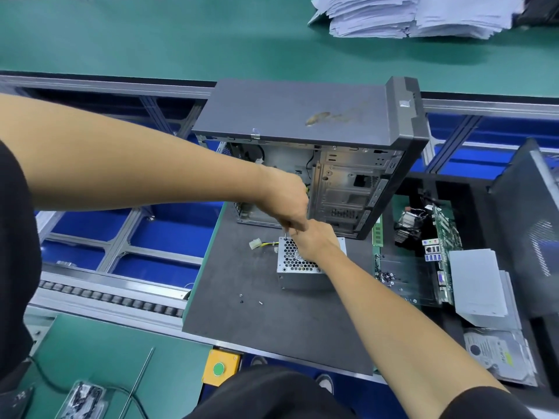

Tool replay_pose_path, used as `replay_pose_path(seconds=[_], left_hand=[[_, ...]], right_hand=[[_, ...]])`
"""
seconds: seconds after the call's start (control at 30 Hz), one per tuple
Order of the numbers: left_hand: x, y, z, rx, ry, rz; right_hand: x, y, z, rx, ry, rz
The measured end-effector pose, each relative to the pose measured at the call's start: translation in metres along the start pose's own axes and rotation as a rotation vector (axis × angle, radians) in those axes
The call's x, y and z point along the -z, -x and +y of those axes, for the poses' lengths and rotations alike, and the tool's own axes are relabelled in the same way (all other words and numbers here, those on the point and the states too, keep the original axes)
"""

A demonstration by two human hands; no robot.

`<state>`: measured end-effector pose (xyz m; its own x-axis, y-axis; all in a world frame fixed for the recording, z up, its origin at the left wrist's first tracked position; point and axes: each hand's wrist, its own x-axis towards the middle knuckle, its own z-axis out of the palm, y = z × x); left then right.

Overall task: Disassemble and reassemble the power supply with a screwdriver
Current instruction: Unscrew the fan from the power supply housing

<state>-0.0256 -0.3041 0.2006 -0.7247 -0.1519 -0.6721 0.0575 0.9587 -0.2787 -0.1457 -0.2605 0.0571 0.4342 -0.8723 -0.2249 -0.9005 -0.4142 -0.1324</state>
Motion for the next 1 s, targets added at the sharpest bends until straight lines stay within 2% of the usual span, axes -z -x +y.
replay_pose_path(seconds=[0.1,0.2,0.3,0.37,0.47,0.57,0.63,0.67,0.7,0.73,0.77,0.83,0.9,1.0], left_hand=[[-0.001,0.008,-0.001,0.161,0.122,0.009],[-0.01,0.03,0.01,0.454,0.4,0.067],[-0.032,0.057,0.03,0.716,0.843,0.204],[-0.047,0.073,0.05,0.808,1.201,0.33],[-0.064,0.072,0.086,0.945,1.553,0.392],[-0.071,0.057,0.112,0.986,1.933,0.521],[-0.083,0.056,0.123,0.872,2.272,0.711],[-0.093,0.057,0.131,0.83,2.368,0.815],[-0.104,0.056,0.141,0.831,2.358,0.911],[-0.118,0.053,0.155,0.871,2.226,0.963],[-0.135,0.046,0.172,0.902,2.008,0.93],[-0.169,0.026,0.205,0.856,1.581,0.677],[-0.193,0.004,0.229,0.804,1.347,0.47],[-0.205,-0.026,0.239,0.79,1.225,0.476]], right_hand=[[0.0,0.0,-0.001,-0.045,-0.057,0.006],[0.001,0.0,-0.002,-0.012,-0.063,0.087],[-0.001,0.008,-0.006,0.076,-0.111,0.369],[-0.001,0.015,-0.016,0.152,-0.159,0.552],[0.011,0.02,-0.048,0.232,-0.049,0.555],[0.018,0.023,-0.071,0.251,-0.087,0.568],[0.014,0.027,-0.073,0.208,-0.258,0.504],[0.012,0.029,-0.072,0.18,-0.323,0.472],[0.011,0.031,-0.071,0.137,-0.385,0.437],[0.01,0.034,-0.07,0.093,-0.458,0.404],[0.01,0.037,-0.07,0.053,-0.549,0.387],[0.006,0.042,-0.069,0.015,-0.718,0.391],[0.0,0.045,-0.067,-0.027,-0.849,0.364],[-0.004,0.049,-0.066,-0.123,-0.926,0.351]])
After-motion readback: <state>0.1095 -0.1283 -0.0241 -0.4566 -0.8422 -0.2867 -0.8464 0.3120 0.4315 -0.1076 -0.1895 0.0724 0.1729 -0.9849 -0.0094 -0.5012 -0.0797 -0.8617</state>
